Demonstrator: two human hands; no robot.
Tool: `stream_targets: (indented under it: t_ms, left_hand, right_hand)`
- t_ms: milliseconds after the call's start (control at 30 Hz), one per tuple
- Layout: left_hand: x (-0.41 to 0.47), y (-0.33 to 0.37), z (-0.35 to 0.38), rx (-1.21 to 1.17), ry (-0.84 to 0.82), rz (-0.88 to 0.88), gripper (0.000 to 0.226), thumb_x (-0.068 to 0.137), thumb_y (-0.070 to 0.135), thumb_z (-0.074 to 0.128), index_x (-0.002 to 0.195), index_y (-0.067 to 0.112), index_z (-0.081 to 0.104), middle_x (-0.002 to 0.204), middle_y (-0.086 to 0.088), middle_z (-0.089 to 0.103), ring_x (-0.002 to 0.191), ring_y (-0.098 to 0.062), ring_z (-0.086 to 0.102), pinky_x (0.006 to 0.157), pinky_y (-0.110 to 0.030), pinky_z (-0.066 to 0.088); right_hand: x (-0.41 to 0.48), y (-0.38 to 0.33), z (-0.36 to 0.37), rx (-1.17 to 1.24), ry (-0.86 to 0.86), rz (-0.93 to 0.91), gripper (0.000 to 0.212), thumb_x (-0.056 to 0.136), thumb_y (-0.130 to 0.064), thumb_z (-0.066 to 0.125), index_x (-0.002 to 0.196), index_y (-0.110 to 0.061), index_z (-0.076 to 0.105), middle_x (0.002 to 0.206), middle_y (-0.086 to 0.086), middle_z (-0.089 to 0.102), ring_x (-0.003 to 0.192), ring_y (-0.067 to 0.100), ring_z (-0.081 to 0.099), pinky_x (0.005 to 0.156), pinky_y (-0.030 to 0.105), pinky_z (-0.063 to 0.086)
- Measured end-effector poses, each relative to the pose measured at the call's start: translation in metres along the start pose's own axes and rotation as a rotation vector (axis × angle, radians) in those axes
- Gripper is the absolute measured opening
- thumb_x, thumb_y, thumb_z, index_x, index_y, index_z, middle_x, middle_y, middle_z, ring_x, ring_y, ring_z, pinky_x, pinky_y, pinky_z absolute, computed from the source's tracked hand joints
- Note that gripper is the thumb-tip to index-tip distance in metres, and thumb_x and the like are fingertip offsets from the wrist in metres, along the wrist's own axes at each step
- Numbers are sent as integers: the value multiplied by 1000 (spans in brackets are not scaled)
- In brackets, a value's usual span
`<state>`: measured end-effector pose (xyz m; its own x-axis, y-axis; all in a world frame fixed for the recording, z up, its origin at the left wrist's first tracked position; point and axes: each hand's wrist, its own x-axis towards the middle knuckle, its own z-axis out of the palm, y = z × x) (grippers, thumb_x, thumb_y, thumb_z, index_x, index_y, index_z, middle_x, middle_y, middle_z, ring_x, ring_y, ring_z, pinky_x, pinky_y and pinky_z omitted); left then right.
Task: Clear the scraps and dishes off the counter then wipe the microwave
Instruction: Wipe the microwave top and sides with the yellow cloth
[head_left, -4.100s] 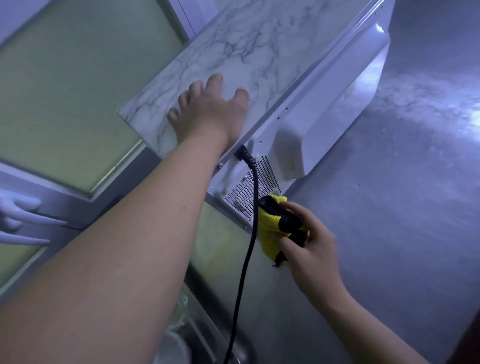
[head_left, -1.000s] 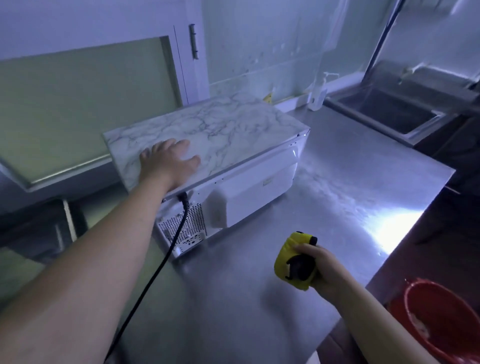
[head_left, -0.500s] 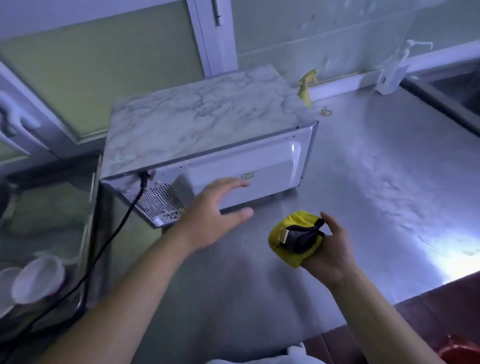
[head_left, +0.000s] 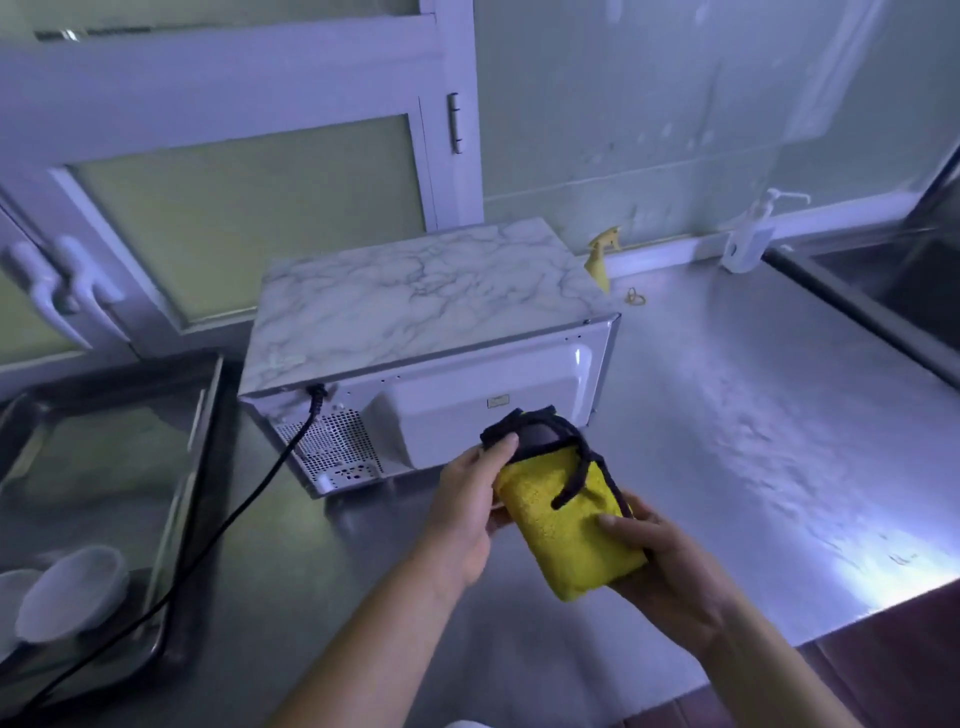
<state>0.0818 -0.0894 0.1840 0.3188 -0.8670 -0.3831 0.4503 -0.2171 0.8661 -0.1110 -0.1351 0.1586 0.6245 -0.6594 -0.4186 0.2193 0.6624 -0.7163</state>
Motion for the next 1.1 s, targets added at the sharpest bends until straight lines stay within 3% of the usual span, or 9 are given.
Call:
stream_targets:
  t_ms: [67, 167, 367, 533, 667, 867, 933, 1033, 1100]
  left_hand:
    - [0, -2, 6, -28, -61, -69, 34, 90, 30, 67, 116, 10, 71, 98, -9, 74, 80, -20, 67, 64, -28, 52]
    - [-4, -13, 13, 6, -223, -134, 39, 86, 32, 71, 119, 10, 71, 111, -13, 72, 93, -23, 63, 75, -33, 47]
    - [-9, -24, 36, 137, -404, -151, 33, 92, 32, 68, 118, 12, 72, 120, -19, 69, 105, -29, 66, 91, -41, 47]
    - [12, -23, 56, 175, -190, -208, 39, 88, 27, 73, 118, 4, 69, 119, -22, 69, 98, -31, 66, 91, -45, 50]
    - [31, -34, 84, 161, -66, -223, 40, 87, 24, 74, 122, 9, 63, 108, -14, 71, 90, -25, 66, 78, -38, 53]
    - [68, -15, 115, 485, 247, 191, 29, 82, 37, 71, 111, 36, 66, 106, 12, 71, 99, -9, 69, 88, -25, 53]
    - [79, 7, 111, 553, 302, 362, 25, 79, 39, 67, 104, 35, 69, 101, 15, 73, 98, -3, 67, 82, -15, 49]
    - [98, 40, 100, 640, 410, 557, 14, 89, 22, 66, 100, 30, 69, 100, 10, 72, 96, 0, 66, 82, -11, 48]
    - [111, 57, 89, 745, 519, 607, 19, 93, 15, 64, 103, 31, 66, 109, 10, 68, 106, -1, 63, 92, -17, 48]
  right_hand:
    - [-17, -4, -7, -94, -17, -39, 62, 75, 0, 71, 134, -9, 58, 128, 21, 66, 108, 37, 67, 86, 46, 57]
    - [-40, -9, -19, -181, -81, -52, 73, 72, -26, 81, 139, -11, 55, 139, 23, 58, 127, 46, 55, 102, 61, 46]
    - [-47, -14, -32, -275, -171, -1, 82, 69, -41, 87, 138, -11, 56, 138, 19, 60, 125, 40, 59, 94, 42, 54]
    - [-19, -23, -43, -264, -157, -24, 60, 72, -26, 82, 128, -14, 66, 130, 18, 66, 120, 36, 63, 96, 41, 55]
    - [9, -31, -67, -138, 36, -37, 32, 71, -12, 77, 104, -13, 78, 112, 23, 72, 101, 38, 71, 85, 47, 60]
    - [62, -70, -106, -19, 280, -174, 18, 95, -18, 64, 107, -20, 77, 114, 14, 74, 104, 25, 71, 92, 45, 53]
    - [78, -89, -103, -160, 302, -302, 18, 88, -35, 66, 103, -32, 76, 115, 11, 73, 111, 19, 69, 96, 51, 53]
    - [103, -110, -78, -401, 246, -692, 17, 94, -35, 58, 105, -38, 70, 107, -8, 74, 85, -1, 64, 71, 32, 51]
    - [127, -113, -58, -529, 159, -976, 28, 98, -17, 55, 120, -30, 66, 118, -10, 68, 107, 7, 62, 87, 34, 49]
